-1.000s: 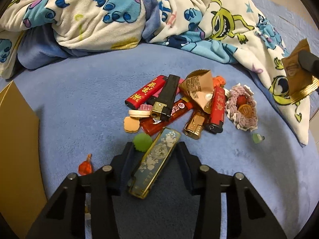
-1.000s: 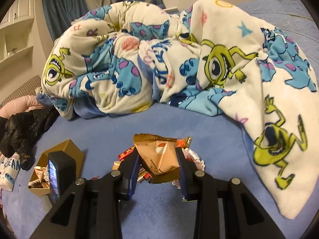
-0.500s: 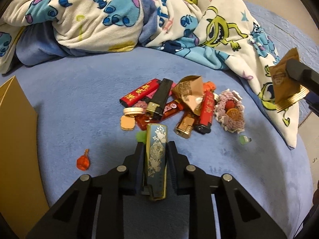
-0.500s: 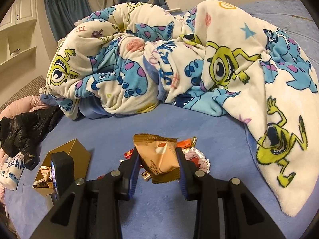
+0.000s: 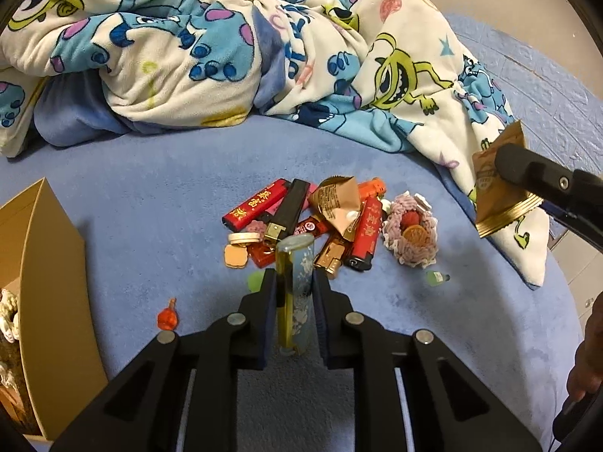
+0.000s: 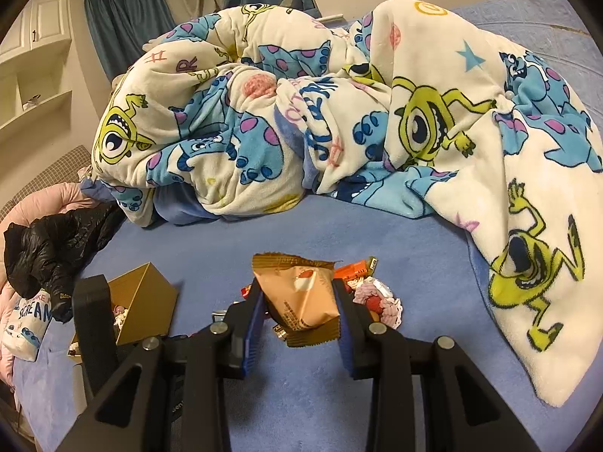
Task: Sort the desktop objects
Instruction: 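Carry the packet and the blue case over the cardboard box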
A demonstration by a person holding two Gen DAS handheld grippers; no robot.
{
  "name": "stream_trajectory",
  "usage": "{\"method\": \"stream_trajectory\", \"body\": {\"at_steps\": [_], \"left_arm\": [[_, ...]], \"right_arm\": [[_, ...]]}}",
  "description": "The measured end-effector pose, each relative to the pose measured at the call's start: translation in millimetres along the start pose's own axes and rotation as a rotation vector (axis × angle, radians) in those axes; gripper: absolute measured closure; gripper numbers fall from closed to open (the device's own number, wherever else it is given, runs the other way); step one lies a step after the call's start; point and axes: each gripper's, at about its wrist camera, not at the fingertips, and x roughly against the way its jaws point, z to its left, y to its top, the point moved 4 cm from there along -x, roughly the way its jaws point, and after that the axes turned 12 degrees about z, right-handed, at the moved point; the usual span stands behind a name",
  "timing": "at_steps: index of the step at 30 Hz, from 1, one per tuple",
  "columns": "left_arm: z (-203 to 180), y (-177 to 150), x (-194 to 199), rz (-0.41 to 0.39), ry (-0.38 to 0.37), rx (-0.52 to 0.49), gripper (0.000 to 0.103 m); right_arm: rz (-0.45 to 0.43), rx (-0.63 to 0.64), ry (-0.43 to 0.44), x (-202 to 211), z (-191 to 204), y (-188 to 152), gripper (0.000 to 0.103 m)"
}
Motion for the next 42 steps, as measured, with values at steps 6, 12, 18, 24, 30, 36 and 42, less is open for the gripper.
{"method": "stream_trajectory", "body": {"at_steps": [6,12,18,24,30,36,42], "left_arm": [[1,0,2,-0.007,0.003,-0.001,0.085],[4,3,18,-0.045,0.006,0.001,0.091],[10,6,30,-0.067,0.009,0.018,0.091],[17,9,48,-0.098,0.039,0.025,0.091],[41,12,85,-0.157,0.069,0.078,0.091],[69,5,114,-0.190,0.167,0.128,0.091],[116,-11,147,-0.203,0.300,0.221,0.091]], "right_arm": [[0.002,0.002,0.004,-1,3,0,0.069],[0.002,0.015,0.012,-2,10,-1,0.069],[0.003,0.037,0.024,-2,22,-2,0.069],[0.002,0.055,0.041,-1,33,-2,0.069],[0.014,0.108,0.085,-6,63,-4,0.069],[0.037,0.175,0.111,-20,107,-12,0.069],[0.051,0.197,0.175,-32,148,-8,0.069]]}}
